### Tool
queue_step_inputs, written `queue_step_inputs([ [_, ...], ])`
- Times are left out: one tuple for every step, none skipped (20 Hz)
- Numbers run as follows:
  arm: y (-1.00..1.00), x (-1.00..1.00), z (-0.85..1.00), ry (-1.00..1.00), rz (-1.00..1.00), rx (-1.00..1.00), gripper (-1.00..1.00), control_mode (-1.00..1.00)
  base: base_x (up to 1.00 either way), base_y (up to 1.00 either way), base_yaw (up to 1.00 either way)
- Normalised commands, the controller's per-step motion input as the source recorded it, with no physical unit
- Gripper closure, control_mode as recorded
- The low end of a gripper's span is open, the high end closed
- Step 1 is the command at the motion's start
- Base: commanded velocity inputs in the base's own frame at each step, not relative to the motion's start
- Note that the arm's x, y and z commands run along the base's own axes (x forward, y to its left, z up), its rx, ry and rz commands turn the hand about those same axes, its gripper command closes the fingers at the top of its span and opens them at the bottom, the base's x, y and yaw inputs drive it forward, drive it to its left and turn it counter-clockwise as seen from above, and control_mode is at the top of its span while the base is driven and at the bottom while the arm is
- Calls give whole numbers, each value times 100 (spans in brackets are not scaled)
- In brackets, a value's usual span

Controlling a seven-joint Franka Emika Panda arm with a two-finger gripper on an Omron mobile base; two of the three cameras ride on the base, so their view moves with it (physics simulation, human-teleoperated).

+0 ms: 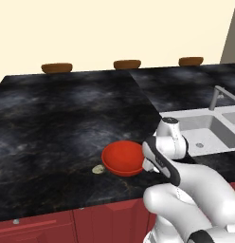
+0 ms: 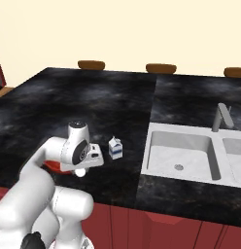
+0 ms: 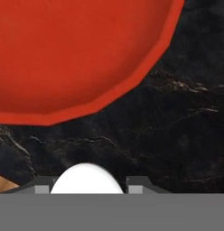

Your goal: Gather the eggs and milk located in the vicinity of the sink area and place them right next to the bowl.

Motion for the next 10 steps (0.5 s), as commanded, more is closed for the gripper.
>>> queue_step_inputs([
  [0,6,-44,1,0,0,100,-100,0,0,0],
  [0,2,-44,2,0,0,100,-100,0,0,0],
  [0,0,-43,2,0,0,100,-100,0,0,0],
  [0,0,-45,4,0,0,100,-100,0,0,0],
  [0,0,-46,4,0,0,100,-100,0,0,0],
  [0,0,-45,5,0,0,100,-100,0,0,0],
  [0,0,-49,7,0,0,100,-100,0,0,0],
  [0,0,-47,6,0,0,100,-100,0,0,0],
  [0,0,-46,5,0,0,100,-100,0,0,0],
  [0,0,-46,3,0,0,100,-100,0,0,0],
])
